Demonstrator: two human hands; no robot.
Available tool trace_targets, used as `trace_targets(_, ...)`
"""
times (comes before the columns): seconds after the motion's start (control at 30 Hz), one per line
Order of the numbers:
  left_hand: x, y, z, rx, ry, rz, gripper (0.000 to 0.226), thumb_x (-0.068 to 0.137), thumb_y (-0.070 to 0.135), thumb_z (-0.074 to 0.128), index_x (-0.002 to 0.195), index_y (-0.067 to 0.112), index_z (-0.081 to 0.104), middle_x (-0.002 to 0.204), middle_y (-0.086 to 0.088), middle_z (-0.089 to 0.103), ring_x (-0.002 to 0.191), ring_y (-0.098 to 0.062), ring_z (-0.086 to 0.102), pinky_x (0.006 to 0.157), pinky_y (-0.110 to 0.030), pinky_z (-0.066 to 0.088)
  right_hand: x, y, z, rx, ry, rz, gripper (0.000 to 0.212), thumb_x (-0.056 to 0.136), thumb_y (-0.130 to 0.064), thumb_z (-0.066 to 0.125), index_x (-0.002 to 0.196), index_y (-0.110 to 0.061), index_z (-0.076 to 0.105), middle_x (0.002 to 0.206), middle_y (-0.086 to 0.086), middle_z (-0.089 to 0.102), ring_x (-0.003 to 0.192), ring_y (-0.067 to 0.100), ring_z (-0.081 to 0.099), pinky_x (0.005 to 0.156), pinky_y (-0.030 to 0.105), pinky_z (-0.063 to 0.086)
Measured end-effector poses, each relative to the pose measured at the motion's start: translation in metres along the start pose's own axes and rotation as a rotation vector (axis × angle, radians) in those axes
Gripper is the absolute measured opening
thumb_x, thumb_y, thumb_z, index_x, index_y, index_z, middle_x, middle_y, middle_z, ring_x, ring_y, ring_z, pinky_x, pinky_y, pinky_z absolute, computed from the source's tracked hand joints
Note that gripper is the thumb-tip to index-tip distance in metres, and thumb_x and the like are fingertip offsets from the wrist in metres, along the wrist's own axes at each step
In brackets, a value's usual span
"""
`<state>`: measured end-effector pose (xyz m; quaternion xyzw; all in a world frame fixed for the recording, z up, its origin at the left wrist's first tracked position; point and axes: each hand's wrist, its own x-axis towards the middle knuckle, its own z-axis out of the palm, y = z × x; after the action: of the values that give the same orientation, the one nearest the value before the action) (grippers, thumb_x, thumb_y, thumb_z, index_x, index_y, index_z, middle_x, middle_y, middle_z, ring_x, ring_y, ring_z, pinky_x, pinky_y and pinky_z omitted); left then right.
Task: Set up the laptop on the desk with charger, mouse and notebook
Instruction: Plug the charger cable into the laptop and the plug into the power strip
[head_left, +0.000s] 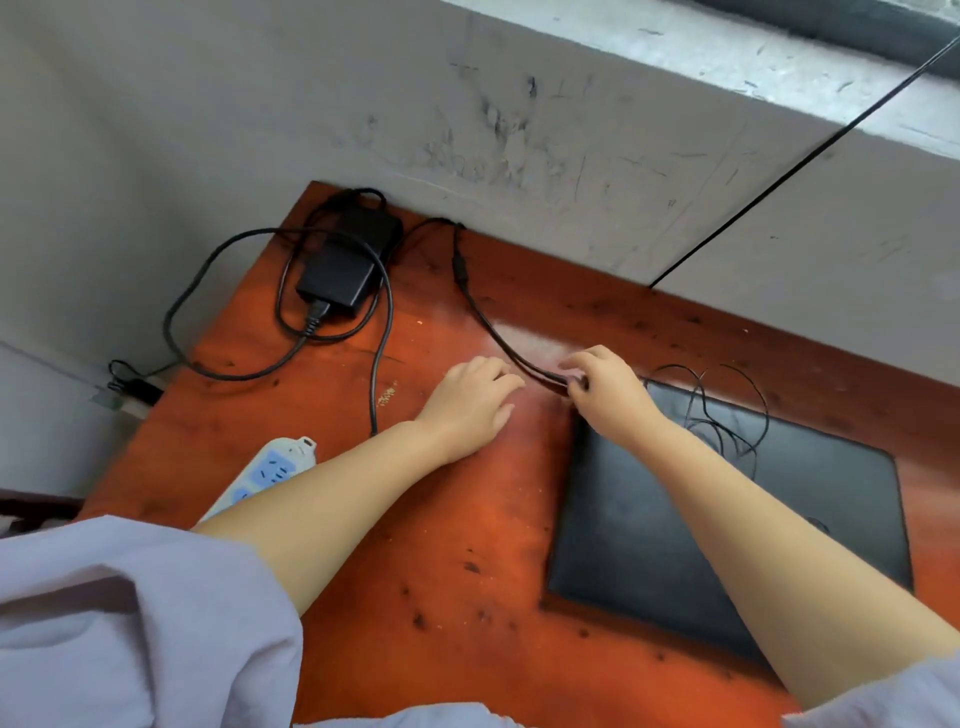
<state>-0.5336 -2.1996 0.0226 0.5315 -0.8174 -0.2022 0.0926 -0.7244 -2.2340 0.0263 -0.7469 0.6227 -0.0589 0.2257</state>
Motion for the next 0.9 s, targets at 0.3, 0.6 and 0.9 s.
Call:
trace_targets(0.3,-0.114,-0.047,-0.021,-0.086,0.381,-0.199,0.022,0.079,-0.002,0.057,0.097,0.006,0.068,0.086,-0.013,0.063,0.081,-0.033,0.058,0.072,-0.043,0.05,-0.02,-0.13,0.067,0.084,-0.26,-0.163,0.029,0.087,-0.023,0.047,0.112,-0.018,0.062,0.106,0.009,0.067,0.1,0.027,0.059,0.077,0.033,0.047)
trace_targets(0.6,-0.178,-0.066,0.001,0.047,0.425,-0.539,0.031,0.077,0.007,0.063,0.108,0.012,0.064,0.097,-0.009,0.064,0.091,-0.032,0.06,0.077,-0.044,0.049,-0.021,-0.174,0.102,0.148,-0.391,-0.074,0.033,0.084,-0.045,0.058,0.085,-0.012,0.052,0.081,0.003,0.06,0.073,0.024,0.057,0.059,0.033,0.045)
trace_targets(0.9,-0.212,-0.093,0.023,0.121,0.384,-0.791,0.053,0.08,0.039,0.065,0.125,0.016,0.05,0.113,-0.01,0.056,0.101,-0.033,0.053,0.08,-0.044,0.044,-0.009,-0.192,0.083,0.631,-0.59,-0.026,0.005,0.089,-0.018,0.059,0.085,-0.019,0.056,0.077,0.007,0.059,0.055,0.016,0.066,0.056,0.031,0.06)
